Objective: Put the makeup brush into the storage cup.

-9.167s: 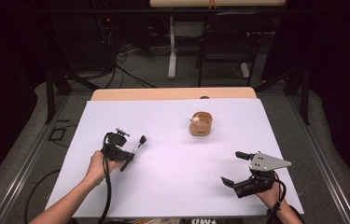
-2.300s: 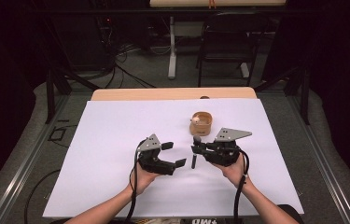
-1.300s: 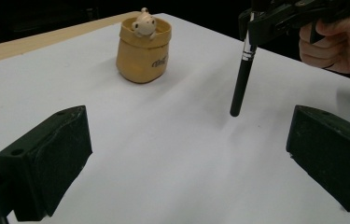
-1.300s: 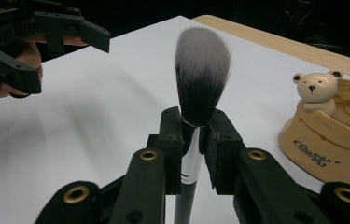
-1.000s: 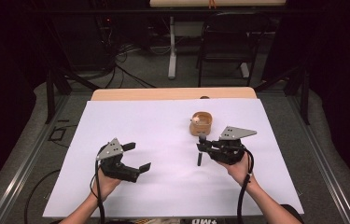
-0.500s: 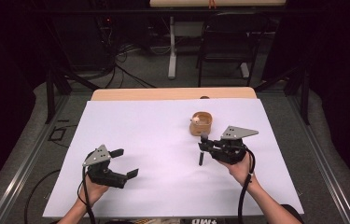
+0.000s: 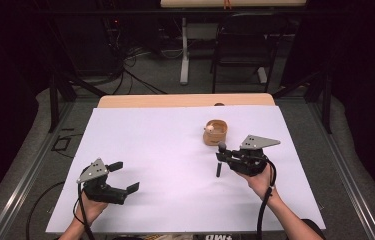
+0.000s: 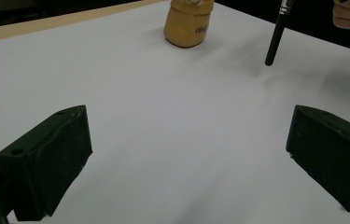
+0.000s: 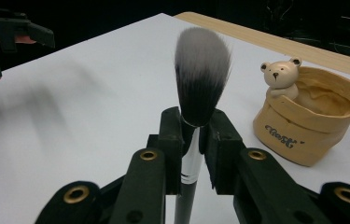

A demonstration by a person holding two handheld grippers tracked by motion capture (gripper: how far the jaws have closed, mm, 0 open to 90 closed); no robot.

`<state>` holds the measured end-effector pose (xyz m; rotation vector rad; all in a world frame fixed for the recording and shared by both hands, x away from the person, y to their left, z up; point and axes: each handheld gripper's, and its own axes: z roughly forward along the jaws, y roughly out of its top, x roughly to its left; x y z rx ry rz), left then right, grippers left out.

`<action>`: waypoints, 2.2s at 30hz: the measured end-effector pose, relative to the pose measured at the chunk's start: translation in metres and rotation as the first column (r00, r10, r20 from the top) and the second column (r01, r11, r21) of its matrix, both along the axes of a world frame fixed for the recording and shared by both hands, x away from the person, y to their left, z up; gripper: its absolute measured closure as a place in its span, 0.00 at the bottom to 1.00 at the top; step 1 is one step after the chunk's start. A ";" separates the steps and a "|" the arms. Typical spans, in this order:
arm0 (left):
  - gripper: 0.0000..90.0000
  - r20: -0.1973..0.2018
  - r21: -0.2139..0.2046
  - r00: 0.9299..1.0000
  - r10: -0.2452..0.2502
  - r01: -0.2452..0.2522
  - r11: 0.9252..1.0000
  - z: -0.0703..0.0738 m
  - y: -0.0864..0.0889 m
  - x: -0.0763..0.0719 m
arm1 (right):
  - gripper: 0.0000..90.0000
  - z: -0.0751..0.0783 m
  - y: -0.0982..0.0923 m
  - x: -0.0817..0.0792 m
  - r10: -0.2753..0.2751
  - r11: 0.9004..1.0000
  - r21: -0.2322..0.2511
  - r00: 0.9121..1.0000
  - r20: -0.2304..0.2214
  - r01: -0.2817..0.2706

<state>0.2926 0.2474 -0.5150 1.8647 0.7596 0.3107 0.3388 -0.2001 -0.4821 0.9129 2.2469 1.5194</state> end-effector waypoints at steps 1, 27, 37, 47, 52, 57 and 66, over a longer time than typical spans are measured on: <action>0.00 0.001 0.000 1.000 0.003 -0.003 1.000 0.000 0.000 0.000 | 0.86 0.000 0.000 0.000 0.000 1.000 -0.001 1.000 0.002 0.000; 0.00 0.001 -0.007 1.000 -0.025 0.025 1.000 -0.001 -0.001 0.001 | 0.86 0.027 -0.002 0.004 -0.011 0.995 -0.104 1.000 0.013 0.013; 0.00 0.001 -0.001 0.999 -0.034 0.034 0.999 -0.001 -0.001 0.001 | 0.86 0.053 0.007 0.025 -0.005 0.990 -0.138 0.998 0.060 0.013; 0.00 0.001 0.017 0.999 -0.034 0.034 0.999 -0.001 -0.002 0.001 | 0.86 0.062 0.006 0.046 -0.020 0.993 -0.117 0.995 0.100 0.032; 0.00 0.006 0.027 0.999 -0.038 0.038 0.999 0.000 -0.002 0.000 | 0.87 0.066 0.003 0.054 -0.038 0.993 -0.106 0.992 0.116 0.051; 0.00 0.006 0.030 0.999 -0.041 0.041 0.999 -0.001 -0.002 0.001 | 0.87 0.071 0.001 0.062 -0.052 0.993 -0.094 0.990 0.128 0.065; 0.00 0.009 0.031 0.999 -0.047 0.046 0.998 0.000 -0.002 0.001 | 0.87 0.078 0.002 0.075 -0.070 0.993 -0.080 0.987 0.147 0.083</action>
